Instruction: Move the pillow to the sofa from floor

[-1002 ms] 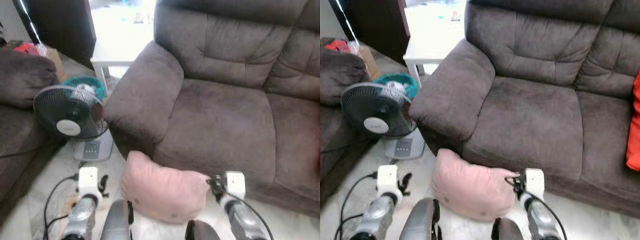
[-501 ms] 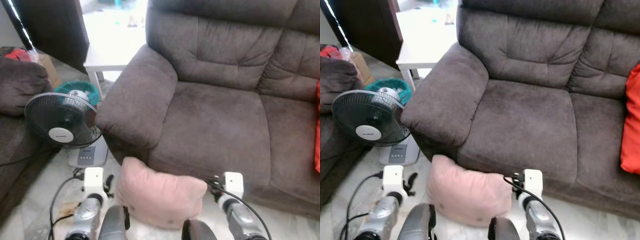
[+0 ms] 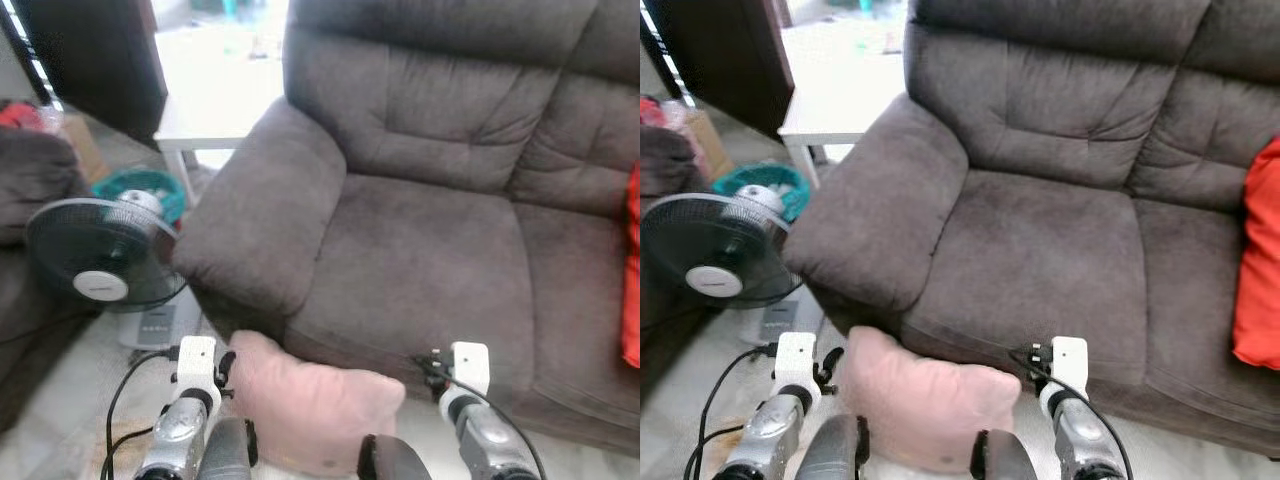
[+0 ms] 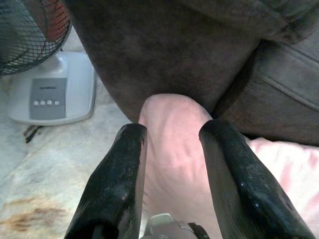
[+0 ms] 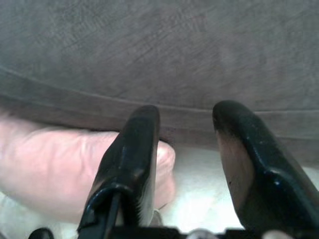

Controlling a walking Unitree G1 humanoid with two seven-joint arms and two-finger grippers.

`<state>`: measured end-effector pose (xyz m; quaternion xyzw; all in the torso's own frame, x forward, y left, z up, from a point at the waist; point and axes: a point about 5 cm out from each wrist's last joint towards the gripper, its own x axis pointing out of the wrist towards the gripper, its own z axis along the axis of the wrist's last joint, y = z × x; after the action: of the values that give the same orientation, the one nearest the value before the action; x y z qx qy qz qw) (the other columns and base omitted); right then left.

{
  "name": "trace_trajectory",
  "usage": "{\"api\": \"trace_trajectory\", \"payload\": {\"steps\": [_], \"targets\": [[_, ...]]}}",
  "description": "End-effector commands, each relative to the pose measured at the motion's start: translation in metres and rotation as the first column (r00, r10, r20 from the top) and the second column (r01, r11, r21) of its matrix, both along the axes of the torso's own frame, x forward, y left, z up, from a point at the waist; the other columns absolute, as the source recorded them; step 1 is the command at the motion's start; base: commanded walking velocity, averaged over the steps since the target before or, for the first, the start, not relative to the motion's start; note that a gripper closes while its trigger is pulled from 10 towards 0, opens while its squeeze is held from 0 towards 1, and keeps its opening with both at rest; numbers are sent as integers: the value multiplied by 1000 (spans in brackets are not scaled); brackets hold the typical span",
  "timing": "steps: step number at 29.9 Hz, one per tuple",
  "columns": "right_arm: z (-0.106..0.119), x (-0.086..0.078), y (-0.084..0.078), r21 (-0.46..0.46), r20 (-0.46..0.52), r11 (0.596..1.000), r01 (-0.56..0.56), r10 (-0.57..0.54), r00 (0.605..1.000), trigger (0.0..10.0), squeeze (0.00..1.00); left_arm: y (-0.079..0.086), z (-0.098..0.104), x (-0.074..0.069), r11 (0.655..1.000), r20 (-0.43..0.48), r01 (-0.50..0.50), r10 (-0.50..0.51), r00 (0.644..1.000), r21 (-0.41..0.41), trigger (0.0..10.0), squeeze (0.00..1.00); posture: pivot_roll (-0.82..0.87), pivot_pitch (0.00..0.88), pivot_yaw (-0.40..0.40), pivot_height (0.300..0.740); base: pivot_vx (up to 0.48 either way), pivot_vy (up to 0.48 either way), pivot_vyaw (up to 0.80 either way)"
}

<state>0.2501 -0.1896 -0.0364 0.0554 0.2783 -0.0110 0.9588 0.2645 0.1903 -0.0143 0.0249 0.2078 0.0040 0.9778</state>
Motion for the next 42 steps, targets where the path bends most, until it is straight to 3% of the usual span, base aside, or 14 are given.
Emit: {"api": "trace_trajectory", "payload": {"steps": [1, 14, 27, 37, 42], "targets": [[0, 1, 4, 7, -3, 1000, -10, 10, 1000, 10000, 0, 4, -7, -7, 1000, -44, 8, -8, 999, 17, 10000, 0, 134, 110, -103, 616, 251, 0, 0], [0, 1, 2, 9, -1, 1000, -3, 3, 1000, 10000, 0, 9, -27, -29, 997, -168, 51, -39, 985, 66, 10000, 0, 128, 112, -108, 616, 0, 0, 0], [2, 2, -1, 16, 21, 1000, 15, -16, 1000, 10000, 0, 19, -21, -24, 992, -121, -17, 32, 992, 126, 10000, 0, 127, 116, -117, 616, 0, 0, 0], [6, 3, -9, 30, 61, 999, 25, -27, 998, 10000, 0, 22, -19, -23, 987, -105, -40, 58, 993, 158, 10000, 0, 123, 119, -114, 551, 0, 0, 0], [18, 13, -15, 52, 138, 998, 37, -44, 989, 10000, 0, 24, -20, -24, 985, -110, -45, 64, 992, 164, 10000, 0, 118, 120, -117, 531, 0, 0, 0]]}}
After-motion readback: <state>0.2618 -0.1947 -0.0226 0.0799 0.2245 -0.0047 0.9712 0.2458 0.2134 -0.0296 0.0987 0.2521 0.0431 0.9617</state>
